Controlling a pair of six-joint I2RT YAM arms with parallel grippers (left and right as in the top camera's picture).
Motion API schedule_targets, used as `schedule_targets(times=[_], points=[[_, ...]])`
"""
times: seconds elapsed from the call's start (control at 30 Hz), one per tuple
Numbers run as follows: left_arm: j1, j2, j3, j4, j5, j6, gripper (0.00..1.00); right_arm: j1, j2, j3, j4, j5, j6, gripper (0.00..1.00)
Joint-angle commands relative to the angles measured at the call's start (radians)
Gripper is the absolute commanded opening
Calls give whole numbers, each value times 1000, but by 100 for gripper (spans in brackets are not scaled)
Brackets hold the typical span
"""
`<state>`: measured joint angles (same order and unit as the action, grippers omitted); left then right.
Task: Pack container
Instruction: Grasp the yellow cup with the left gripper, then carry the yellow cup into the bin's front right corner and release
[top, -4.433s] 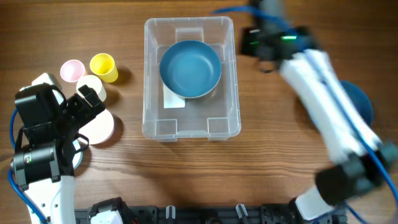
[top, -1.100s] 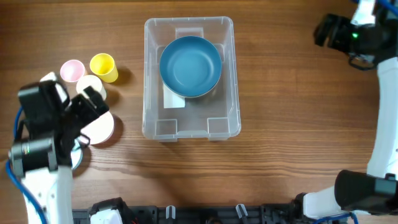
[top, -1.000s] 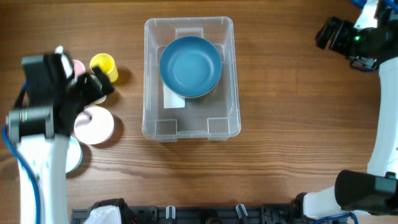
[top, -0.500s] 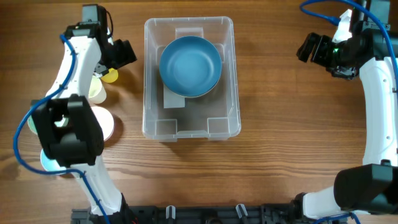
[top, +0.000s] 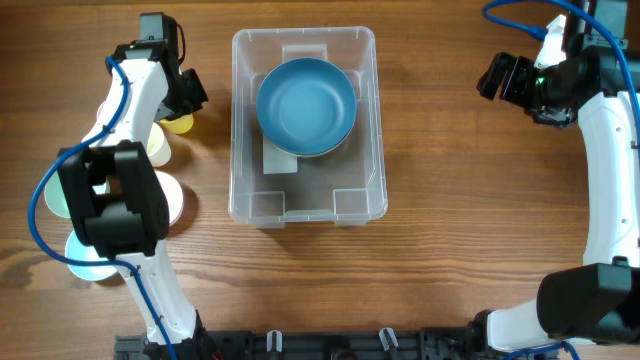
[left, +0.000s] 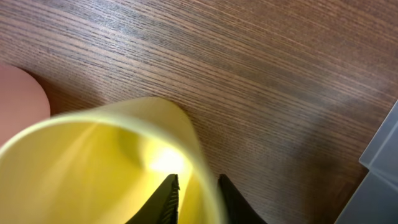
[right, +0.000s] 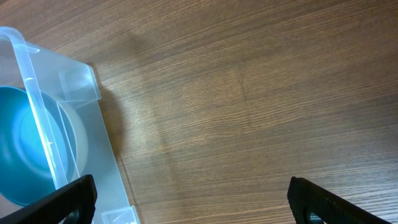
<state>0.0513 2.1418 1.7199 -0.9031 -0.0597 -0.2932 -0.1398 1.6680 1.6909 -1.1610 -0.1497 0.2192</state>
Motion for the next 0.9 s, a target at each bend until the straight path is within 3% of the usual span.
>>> schedule_targets(times=[0.0, 0.07, 0.2, 0.33, 0.53, 0.7, 0.87], points=[[-4, 13, 16, 18, -13, 1, 13, 6, -1, -2, 6, -16, -8, 99], [-4, 13, 16, 28, -13, 1, 4, 6, -1, -2, 6, -16, -10, 100], [-4, 10, 27, 31, -13, 1, 4, 6, -1, -2, 8, -16, -10, 100], [-47, -37, 173, -53, -13, 53, 4, 6, -1, -2, 8, -16, -10, 100], [-284, -173, 504, -381, -53, 84, 4, 6, -1, -2, 5, -16, -10, 100], [-531, -298, 513, -506, -54, 55, 4, 6, -1, -2, 4, -16, -10, 99], [-630, -319, 513, -530, -53, 38, 4, 6, -1, -2, -3, -15, -9, 99]])
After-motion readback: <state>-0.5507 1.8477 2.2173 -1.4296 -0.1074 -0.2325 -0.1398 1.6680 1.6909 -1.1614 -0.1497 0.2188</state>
